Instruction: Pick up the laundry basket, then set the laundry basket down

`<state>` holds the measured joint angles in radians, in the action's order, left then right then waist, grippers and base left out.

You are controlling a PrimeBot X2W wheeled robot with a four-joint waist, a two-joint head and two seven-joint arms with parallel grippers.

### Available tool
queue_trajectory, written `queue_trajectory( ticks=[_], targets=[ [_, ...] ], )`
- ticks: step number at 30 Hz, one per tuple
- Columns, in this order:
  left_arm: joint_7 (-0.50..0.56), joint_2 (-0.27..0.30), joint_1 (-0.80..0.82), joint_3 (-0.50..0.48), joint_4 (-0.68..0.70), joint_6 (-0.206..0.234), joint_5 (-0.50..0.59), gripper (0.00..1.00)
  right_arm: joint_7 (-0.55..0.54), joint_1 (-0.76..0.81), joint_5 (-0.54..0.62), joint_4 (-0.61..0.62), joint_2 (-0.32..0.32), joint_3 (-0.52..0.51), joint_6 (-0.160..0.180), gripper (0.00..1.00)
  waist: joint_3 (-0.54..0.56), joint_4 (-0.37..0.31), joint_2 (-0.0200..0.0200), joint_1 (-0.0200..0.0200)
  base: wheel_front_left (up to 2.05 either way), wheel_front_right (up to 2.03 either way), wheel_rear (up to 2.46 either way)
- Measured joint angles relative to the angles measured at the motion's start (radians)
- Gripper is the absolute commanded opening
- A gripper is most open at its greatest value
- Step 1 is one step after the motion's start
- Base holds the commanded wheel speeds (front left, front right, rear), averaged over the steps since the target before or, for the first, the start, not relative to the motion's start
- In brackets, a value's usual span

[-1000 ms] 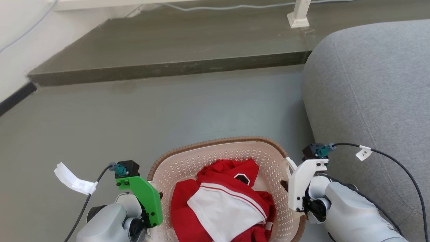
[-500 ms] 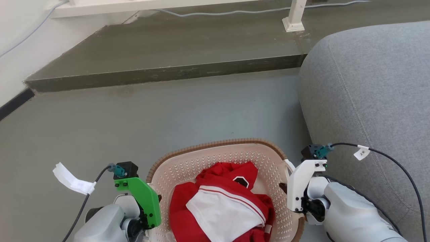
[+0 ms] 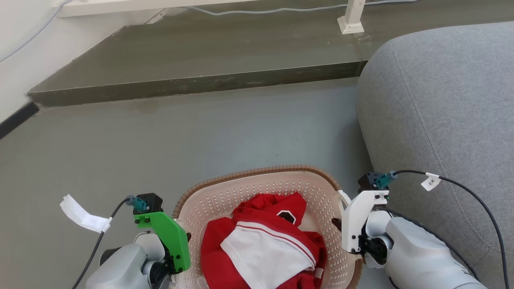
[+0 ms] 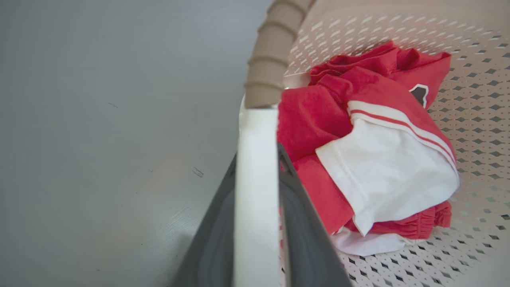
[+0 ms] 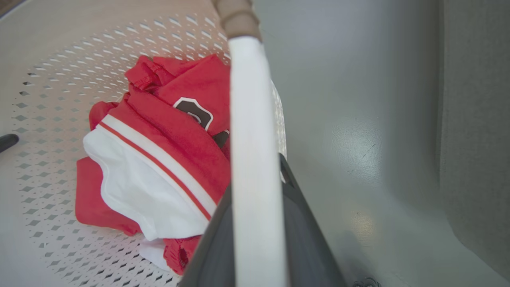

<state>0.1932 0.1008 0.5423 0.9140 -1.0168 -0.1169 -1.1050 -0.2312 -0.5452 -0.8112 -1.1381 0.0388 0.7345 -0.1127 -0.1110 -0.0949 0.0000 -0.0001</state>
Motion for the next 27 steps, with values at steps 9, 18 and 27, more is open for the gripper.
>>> queue_trajectory(
  ticks=[9, 18, 27],
  targets=[
    [-0.002, 0.004, 0.001, 0.012, 0.002, 0.0, -0.014, 0.0, 0.0, -0.003, -0.014, 0.0, 0.0, 0.014, 0.001, 0.0, -0.01, 0.002, 0.0, 0.0, 0.0, 0.0, 0.0],
    [-0.014, 0.01, 0.006, 0.02, 0.005, 0.0, -0.023, 0.0, 0.001, -0.019, -0.028, 0.007, 0.001, 0.027, 0.009, 0.0, -0.024, 0.001, 0.0, 0.0, 0.0, 0.0, 0.0],
    [-0.038, 0.015, 0.052, 0.021, 0.013, 0.0, -0.025, 0.0, 0.039, -0.052, -0.028, 0.014, 0.007, 0.032, 0.01, 0.0, -0.084, 0.0, 0.0, 0.0, 0.0, 0.0, 0.0]
  ],
)
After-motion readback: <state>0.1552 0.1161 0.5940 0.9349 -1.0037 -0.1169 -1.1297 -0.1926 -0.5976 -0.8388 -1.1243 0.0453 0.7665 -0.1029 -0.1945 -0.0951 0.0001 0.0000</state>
